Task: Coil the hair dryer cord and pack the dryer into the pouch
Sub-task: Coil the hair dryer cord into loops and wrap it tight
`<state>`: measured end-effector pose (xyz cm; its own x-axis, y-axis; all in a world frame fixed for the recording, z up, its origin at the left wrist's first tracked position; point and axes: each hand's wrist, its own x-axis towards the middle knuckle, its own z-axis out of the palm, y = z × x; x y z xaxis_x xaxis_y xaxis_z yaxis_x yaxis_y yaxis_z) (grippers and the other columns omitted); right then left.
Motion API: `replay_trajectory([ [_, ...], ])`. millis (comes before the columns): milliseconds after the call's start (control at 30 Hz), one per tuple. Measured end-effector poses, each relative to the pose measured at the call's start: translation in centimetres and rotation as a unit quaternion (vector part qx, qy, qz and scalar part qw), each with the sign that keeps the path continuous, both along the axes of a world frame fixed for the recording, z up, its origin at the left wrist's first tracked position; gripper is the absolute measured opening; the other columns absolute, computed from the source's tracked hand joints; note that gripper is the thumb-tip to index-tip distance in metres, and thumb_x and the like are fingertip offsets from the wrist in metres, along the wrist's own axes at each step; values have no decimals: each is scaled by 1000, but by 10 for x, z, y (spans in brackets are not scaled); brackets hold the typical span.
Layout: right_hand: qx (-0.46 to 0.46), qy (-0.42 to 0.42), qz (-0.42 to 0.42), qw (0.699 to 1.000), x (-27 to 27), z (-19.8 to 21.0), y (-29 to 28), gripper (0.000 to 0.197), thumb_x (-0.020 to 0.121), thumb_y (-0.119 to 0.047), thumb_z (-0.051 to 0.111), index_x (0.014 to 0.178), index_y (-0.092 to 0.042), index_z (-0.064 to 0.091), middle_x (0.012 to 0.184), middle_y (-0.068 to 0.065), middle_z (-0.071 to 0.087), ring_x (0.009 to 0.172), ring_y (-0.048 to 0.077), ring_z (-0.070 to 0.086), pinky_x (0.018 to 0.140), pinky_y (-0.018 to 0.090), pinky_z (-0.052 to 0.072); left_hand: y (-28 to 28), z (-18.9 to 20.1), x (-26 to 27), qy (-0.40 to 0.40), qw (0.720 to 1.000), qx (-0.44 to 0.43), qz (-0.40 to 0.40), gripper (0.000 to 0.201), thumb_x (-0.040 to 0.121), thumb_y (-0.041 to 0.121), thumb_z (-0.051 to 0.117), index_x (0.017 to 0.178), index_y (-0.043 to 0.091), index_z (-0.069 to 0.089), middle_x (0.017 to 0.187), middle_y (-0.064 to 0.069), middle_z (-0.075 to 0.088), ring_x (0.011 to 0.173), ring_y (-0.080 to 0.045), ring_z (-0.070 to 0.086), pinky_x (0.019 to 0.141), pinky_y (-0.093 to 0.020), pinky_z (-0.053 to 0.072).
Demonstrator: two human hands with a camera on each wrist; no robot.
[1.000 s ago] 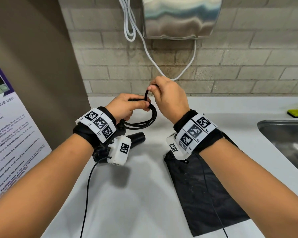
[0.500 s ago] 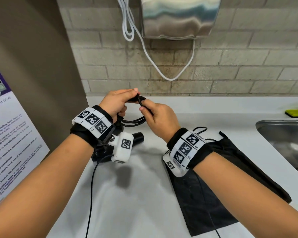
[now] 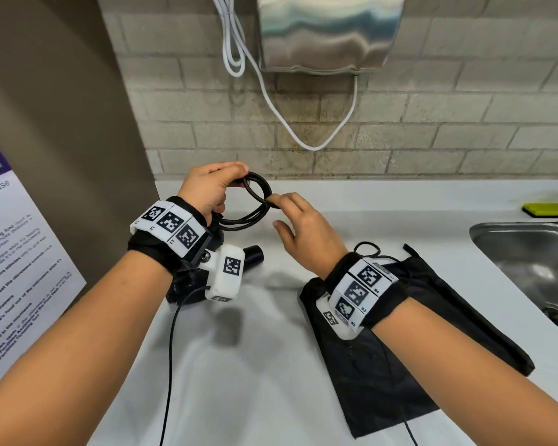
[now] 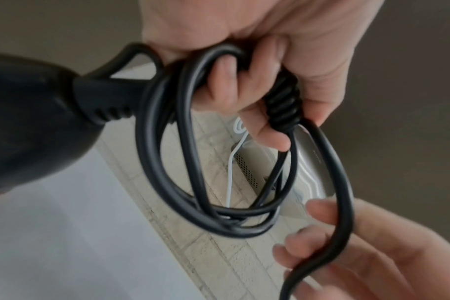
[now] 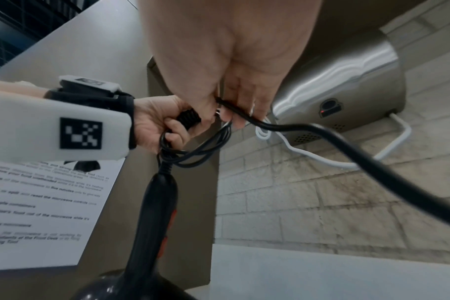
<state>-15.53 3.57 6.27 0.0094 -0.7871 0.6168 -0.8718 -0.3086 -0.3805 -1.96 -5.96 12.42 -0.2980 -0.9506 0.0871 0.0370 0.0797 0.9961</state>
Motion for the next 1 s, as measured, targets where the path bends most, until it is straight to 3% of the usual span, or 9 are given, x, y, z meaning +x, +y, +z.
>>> replay_trajectory([
  [100, 42, -13, -25, 999, -18, -13, 11, 49, 85, 2, 51, 132, -11, 46, 126, 11, 49, 113, 24, 52, 94, 15, 33, 2, -4, -5, 11, 1000, -7, 5, 14, 84, 16, 63, 71, 23, 65, 54, 8, 66, 29, -3, 24, 37, -12, 14],
  [167, 51, -43, -54, 996, -31, -22, 20, 44, 85, 1, 53, 127, -11, 50, 119, 7, 51, 106, 17, 52, 90, 13, 33, 4, -5, -7, 14, 1000, -7, 4, 13, 84, 17, 64, 72, 23, 65, 55, 8, 66, 29, -3, 24, 37, -12, 15],
  [267, 100, -66, -110, 987, -54, -34, 37, 20, 85, -3, 54, 103, -10, 59, 90, 0, 54, 73, 11, 51, 71, 23, 42, 6, -7, -10, 15, 1000, -6, 1, 12, 84, 17, 63, 74, 22, 65, 66, 2, 67, 29, -3, 25, 36, -11, 16],
  [333, 218, -32, -132, 966, -70, -44, 44, 13, 87, -9, 50, 90, -12, 63, 78, 1, 57, 64, 18, 54, 65, 30, 47, 8, -7, -10, 14, 1000, -5, -2, 11, 84, 18, 63, 75, 22, 65, 71, -1, 66, 29, -4, 23, 36, -12, 16],
  [433, 429, 64, -129, 892, -84, -65, 49, 26, 88, -12, 45, 104, -15, 66, 102, 6, 65, 94, 23, 61, 83, 26, 46, 9, -8, -11, 11, 1000, -3, -8, 9, 85, 19, 63, 77, 21, 65, 73, -2, 66, 31, -5, 21, 36, -13, 16],
  [567, 505, 130, -111, 846, -87, -91, 39, 57, 87, -3, 43, 138, -27, 40, 145, 4, 38, 129, 25, 42, 109, 35, 33, 11, -8, -11, 11, 1000, 9, -21, 8, 87, 21, 62, 79, 19, 64, 73, -3, 64, 31, -5, 20, 36, -14, 15],
  [667, 507, 177, -120, 835, -89, -94, 28, 51, 88, -8, 47, 134, -30, 43, 138, 6, 43, 124, 27, 46, 105, 37, 38, 12, -8, -12, 7, 1000, 12, -26, 8, 87, 21, 61, 79, 18, 63, 74, -4, 64, 31, -4, 20, 35, -14, 15],
  [767, 520, 175, -130, 826, -93, -89, 23, 39, 91, -13, 47, 129, -21, 50, 132, 7, 50, 119, 25, 50, 103, 30, 38, 13, -7, -11, 6, 1000, 15, -27, 8, 87, 21, 60, 80, 18, 63, 75, -4, 63, 29, -3, 21, 35, -14, 15],
  [1000, 535, 186, -130, 814, -105, -87, 18, 52, 81, -5, 63, 128, -22, 49, 135, 5, 44, 123, 23, 45, 100, 27, 35, 10, -6, -8, 15, 999, 20, -31, 14, 88, 23, 59, 76, 19, 63, 57, 8, 65, 30, -4, 20, 36, -13, 14],
])
